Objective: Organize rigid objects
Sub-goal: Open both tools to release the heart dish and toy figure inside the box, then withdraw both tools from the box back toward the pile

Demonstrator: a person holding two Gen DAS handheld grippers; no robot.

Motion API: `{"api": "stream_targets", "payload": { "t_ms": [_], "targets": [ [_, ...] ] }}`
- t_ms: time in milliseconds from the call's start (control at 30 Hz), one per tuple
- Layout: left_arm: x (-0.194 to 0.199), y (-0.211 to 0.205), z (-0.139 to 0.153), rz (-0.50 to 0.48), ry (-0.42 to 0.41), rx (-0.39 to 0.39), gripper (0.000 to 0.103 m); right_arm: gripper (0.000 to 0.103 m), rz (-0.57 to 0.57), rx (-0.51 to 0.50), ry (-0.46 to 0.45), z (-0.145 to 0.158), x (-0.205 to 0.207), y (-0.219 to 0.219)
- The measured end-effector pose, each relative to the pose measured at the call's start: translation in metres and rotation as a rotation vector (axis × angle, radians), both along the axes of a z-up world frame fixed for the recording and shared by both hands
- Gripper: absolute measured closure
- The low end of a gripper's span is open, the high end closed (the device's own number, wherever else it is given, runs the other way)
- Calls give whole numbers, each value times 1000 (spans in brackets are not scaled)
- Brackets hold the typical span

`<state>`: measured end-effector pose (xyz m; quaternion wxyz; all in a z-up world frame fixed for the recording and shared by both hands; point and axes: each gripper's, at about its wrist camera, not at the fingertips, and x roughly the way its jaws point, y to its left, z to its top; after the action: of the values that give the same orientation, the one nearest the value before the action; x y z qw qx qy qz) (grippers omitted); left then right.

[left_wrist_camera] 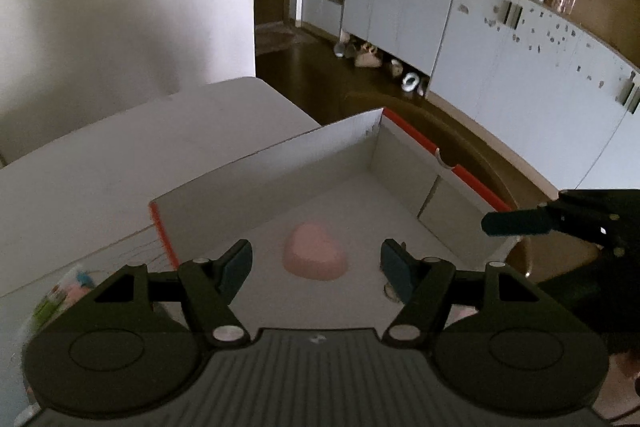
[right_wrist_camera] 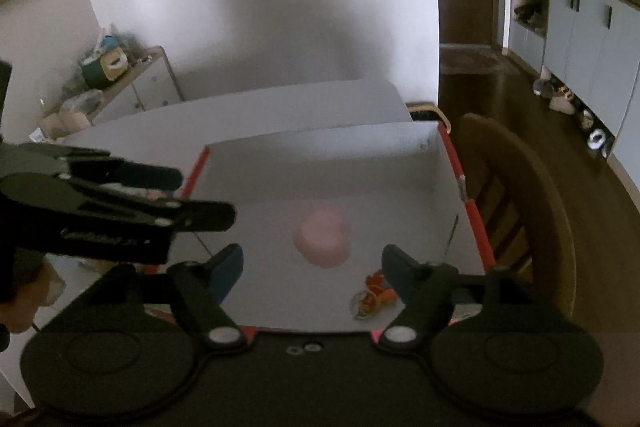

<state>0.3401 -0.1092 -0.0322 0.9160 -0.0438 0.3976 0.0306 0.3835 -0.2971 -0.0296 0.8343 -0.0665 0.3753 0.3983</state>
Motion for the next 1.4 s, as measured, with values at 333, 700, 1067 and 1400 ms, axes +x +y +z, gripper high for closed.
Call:
{"api": "stream_targets", "payload": {
  "t_ms": [333, 700, 1067, 1400],
  "targets": [
    [-67, 24, 16, 72, -80, -9, 24, 9, 20, 86, -38, 18, -43, 13],
    [-131, 74, 21, 112, -149, 3, 18, 1, 73, 159, -108, 27, -105, 52],
    [-179, 146, 3, 169, -121, -19, 16, 0, 109, 172, -71, 15, -160, 100],
    [-209, 203, -26, 157, -73, -52, 16, 1, 133, 109, -49, -12, -193, 147]
  ]
}}
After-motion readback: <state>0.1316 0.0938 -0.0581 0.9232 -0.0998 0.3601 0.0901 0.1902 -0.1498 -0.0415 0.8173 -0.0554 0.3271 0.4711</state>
